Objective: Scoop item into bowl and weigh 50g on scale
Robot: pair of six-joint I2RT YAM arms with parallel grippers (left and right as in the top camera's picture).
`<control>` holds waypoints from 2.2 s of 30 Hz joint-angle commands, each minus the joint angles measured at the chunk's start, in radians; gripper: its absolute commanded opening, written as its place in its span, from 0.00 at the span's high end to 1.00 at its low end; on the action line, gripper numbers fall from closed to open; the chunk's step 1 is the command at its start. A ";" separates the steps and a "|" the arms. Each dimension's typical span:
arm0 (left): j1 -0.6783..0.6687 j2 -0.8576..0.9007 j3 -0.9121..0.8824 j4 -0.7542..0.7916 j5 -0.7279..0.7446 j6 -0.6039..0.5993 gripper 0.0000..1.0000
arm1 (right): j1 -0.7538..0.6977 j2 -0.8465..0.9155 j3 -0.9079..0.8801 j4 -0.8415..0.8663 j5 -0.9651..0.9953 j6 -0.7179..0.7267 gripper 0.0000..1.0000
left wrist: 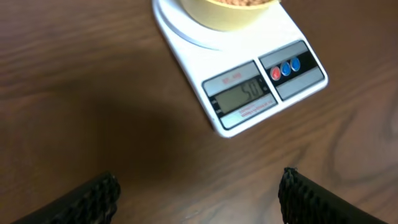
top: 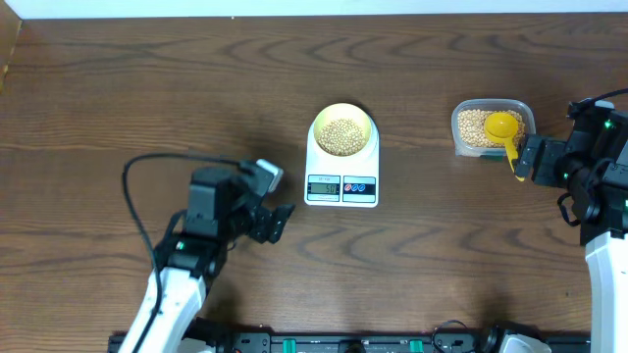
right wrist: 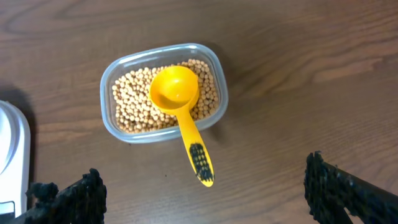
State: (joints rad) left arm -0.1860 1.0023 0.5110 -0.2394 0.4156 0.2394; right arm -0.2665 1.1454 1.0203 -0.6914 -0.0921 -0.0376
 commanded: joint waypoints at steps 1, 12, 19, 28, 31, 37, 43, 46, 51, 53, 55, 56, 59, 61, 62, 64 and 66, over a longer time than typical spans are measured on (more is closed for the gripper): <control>0.029 -0.066 -0.060 0.024 0.022 -0.062 0.16 | -0.001 0.000 0.012 -0.001 0.008 -0.012 0.01; 0.090 -0.256 -0.194 0.148 0.024 -0.104 0.16 | -0.001 0.000 0.012 -0.001 0.008 -0.012 0.01; 0.096 -0.446 -0.374 0.319 0.023 -0.195 0.16 | -0.001 0.000 0.012 -0.001 0.008 -0.012 0.01; 0.098 -0.636 -0.489 0.367 -0.080 -0.280 0.16 | -0.001 0.000 0.012 -0.001 0.008 -0.012 0.01; 0.100 -0.700 -0.507 0.372 -0.111 -0.292 0.16 | -0.001 0.000 0.012 -0.001 0.008 -0.012 0.01; 0.134 -0.792 -0.507 0.373 -0.148 -0.295 0.16 | -0.001 0.000 0.012 -0.001 0.008 -0.012 0.01; 0.183 -0.864 -0.507 0.302 -0.207 -0.336 0.16 | -0.001 0.000 0.012 -0.001 0.008 -0.012 0.01; 0.193 -0.916 -0.507 0.216 -0.243 -0.374 0.16 | -0.001 0.000 0.012 -0.001 0.008 -0.012 0.01; 0.196 -0.980 -0.507 0.177 -0.280 -0.379 0.16 | -0.001 0.000 0.012 -0.001 0.008 -0.012 0.01; 0.196 -0.991 -0.507 0.176 -0.291 -0.380 0.16 | -0.001 0.000 0.012 -0.001 0.008 -0.012 0.01; 0.196 -1.001 -0.507 0.173 -0.304 -0.380 0.16 | -0.001 0.000 0.012 -0.001 0.008 -0.012 0.01; 0.196 -1.001 -0.507 0.173 -0.311 -0.381 0.16 | -0.001 0.000 0.012 -0.001 0.008 -0.012 0.01; 0.196 -1.001 -0.507 0.171 -0.328 -0.384 0.16 | -0.001 0.000 0.012 -0.001 0.008 -0.012 0.01; 0.196 -1.001 -0.507 0.169 -0.336 -0.385 0.16 | -0.001 0.000 0.012 -0.001 0.008 -0.012 0.01; 0.196 -1.001 -0.507 0.169 -0.345 -0.393 0.16 | -0.001 0.000 0.012 -0.001 0.008 -0.012 0.01; 0.196 -1.001 -0.507 0.167 -0.360 -0.405 0.16 | -0.001 0.000 0.012 -0.001 0.008 -0.012 0.01; 0.196 -1.001 -0.507 0.166 -0.364 -0.406 0.16 | -0.001 0.000 0.012 -0.001 0.008 -0.012 0.01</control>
State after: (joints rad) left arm 0.0055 0.0109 0.0212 -0.0330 0.0765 -0.1459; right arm -0.2665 1.1454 1.0203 -0.6918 -0.0910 -0.0380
